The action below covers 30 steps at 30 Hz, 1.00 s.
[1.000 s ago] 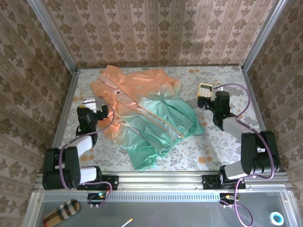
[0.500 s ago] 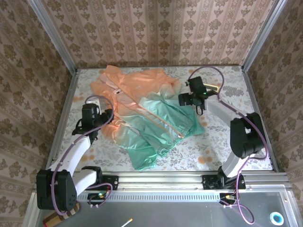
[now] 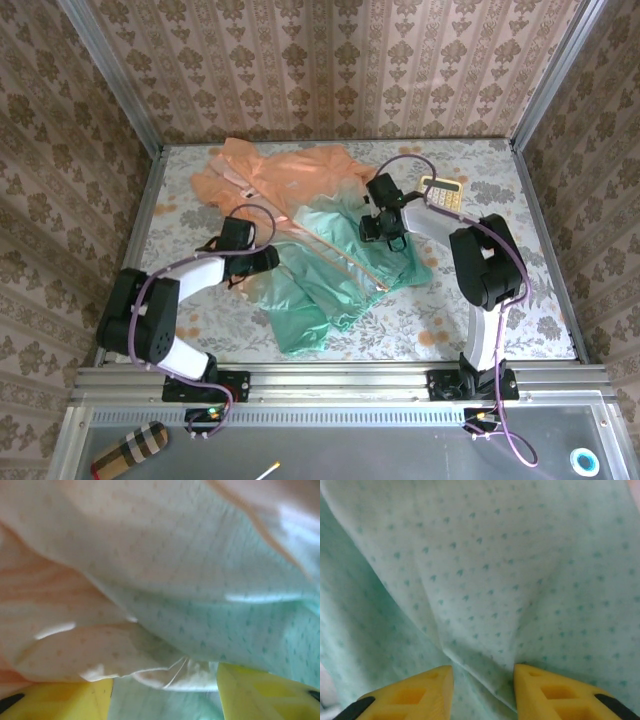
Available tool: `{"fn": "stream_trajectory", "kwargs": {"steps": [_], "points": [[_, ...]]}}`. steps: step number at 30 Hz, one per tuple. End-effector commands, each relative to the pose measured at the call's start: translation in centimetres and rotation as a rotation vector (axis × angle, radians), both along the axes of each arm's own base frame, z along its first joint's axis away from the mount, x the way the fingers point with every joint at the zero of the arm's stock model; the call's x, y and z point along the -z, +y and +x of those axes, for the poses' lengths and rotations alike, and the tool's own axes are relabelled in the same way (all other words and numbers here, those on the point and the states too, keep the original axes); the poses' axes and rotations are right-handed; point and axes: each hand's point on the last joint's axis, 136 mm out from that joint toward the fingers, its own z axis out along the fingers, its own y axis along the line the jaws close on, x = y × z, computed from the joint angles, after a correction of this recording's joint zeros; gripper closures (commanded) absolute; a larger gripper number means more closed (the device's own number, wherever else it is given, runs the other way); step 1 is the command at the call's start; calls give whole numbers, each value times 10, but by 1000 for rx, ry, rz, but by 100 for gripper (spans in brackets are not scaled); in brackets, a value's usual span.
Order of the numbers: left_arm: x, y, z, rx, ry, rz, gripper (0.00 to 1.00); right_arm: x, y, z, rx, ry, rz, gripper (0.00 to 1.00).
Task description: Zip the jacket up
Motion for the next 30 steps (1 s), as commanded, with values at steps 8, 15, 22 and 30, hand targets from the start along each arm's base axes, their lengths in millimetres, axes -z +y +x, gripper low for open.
{"fn": "stream_trajectory", "kwargs": {"steps": [8,15,22,30], "points": [[18,-10,66,101,145,-21,94,35,4,-93,79,195,64,87],[1,-8,123,148,121,47,96,13,61,-117,-51,152,53,88],[-47,19,121,127,64,84,79,-35,87,-93,-90,50,57,84],[-87,40,35,101,57,76,66,-66,89,-74,-137,-14,0,79]]}}
